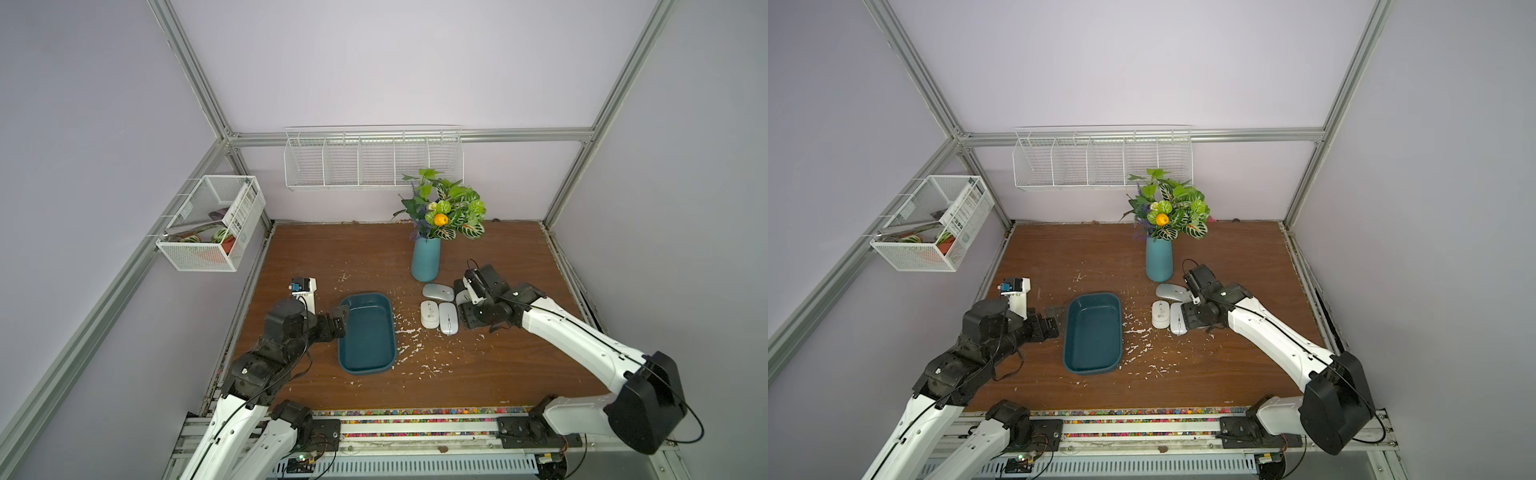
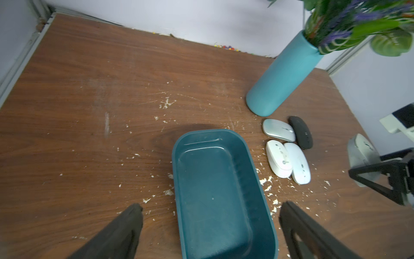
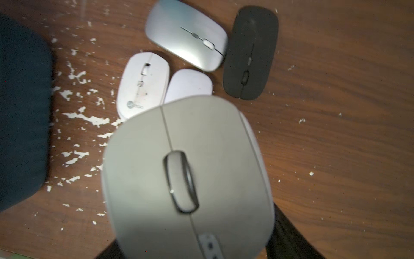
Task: Put the mouse in the storage box
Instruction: Pick up the mouse from the center of the board.
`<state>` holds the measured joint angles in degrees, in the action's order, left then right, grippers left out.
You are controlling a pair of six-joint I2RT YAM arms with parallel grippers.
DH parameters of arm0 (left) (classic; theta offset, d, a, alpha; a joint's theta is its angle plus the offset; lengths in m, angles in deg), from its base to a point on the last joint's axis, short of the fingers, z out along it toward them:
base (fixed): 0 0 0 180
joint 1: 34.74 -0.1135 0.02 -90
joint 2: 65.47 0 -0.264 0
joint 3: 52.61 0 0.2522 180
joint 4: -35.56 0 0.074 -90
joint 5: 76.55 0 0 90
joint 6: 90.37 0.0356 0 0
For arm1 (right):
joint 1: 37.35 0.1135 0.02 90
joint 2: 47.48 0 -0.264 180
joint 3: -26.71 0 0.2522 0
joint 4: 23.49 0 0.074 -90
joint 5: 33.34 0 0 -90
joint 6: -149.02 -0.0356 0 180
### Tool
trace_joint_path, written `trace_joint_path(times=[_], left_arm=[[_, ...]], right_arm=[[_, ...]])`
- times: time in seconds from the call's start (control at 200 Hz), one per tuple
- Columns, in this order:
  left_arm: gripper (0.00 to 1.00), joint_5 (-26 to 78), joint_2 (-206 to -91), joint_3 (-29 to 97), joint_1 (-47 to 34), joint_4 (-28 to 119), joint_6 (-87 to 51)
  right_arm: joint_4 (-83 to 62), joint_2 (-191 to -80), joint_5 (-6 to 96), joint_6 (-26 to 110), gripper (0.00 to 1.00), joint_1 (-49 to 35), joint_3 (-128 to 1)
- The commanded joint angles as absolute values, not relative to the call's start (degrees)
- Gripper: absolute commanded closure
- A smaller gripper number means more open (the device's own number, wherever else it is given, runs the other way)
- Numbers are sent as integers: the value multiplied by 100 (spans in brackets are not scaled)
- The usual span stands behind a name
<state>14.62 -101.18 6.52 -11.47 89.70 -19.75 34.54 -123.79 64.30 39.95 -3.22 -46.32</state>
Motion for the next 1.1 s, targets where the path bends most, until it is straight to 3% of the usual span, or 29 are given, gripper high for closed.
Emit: trace_joint_path(times=[0.0, 0.2, 0.455, 0.705, 1.095], left_arm=[[0, 1929, -9996, 615, -1144, 8781, -1822], [1, 2541, -9824, 579, -1131, 8617, -1740], [0, 3367, -9620, 501, -1069, 8373, -1681], [0, 3499, -9583, 448, -901, 8313, -1668], [0, 3641, -9668, 431, -846, 8267, -1665]], right_arm=[[3133, -12170, 6637, 4261, 58, 47, -4612], [2691, -12090, 7098, 4732, 58, 1117, -4675], [2375, -12761, 7367, 5550, 58, 2322, -5293], [1946, -13254, 7333, 6167, 58, 2915, -5698], [266, -12914, 7404, 6869, 55, 3350, -5238]])
